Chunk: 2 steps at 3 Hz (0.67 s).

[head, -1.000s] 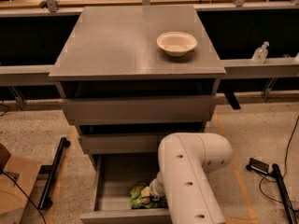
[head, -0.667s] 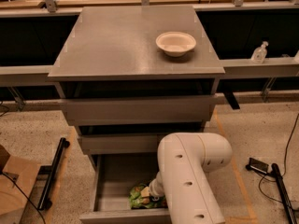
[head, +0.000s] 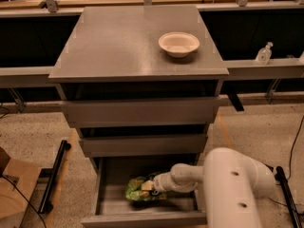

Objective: Pick green rice chip bag from bottom drawer and place on counter

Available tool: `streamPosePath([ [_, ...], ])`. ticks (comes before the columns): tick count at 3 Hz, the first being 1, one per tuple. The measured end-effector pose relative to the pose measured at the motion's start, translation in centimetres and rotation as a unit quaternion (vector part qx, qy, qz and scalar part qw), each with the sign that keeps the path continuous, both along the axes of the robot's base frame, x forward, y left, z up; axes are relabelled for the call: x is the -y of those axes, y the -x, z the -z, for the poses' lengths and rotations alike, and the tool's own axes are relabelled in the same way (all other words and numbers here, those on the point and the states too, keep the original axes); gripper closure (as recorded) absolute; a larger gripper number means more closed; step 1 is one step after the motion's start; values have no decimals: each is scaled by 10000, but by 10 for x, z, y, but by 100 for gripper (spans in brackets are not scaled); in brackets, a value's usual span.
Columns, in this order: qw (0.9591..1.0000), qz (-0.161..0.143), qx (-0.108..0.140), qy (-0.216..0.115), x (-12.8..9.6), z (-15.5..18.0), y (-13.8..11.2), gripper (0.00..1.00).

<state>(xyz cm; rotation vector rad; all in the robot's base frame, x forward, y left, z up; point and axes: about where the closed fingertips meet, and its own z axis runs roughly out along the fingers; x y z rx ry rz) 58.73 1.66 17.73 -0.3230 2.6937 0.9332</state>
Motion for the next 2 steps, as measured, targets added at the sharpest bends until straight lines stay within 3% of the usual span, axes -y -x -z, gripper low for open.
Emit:
streamPosePath([
  [1, 9970, -76, 85, -767, 5, -58, -17, 100],
  [2, 9938, -629, -289, -869, 16, -106, -2, 100],
])
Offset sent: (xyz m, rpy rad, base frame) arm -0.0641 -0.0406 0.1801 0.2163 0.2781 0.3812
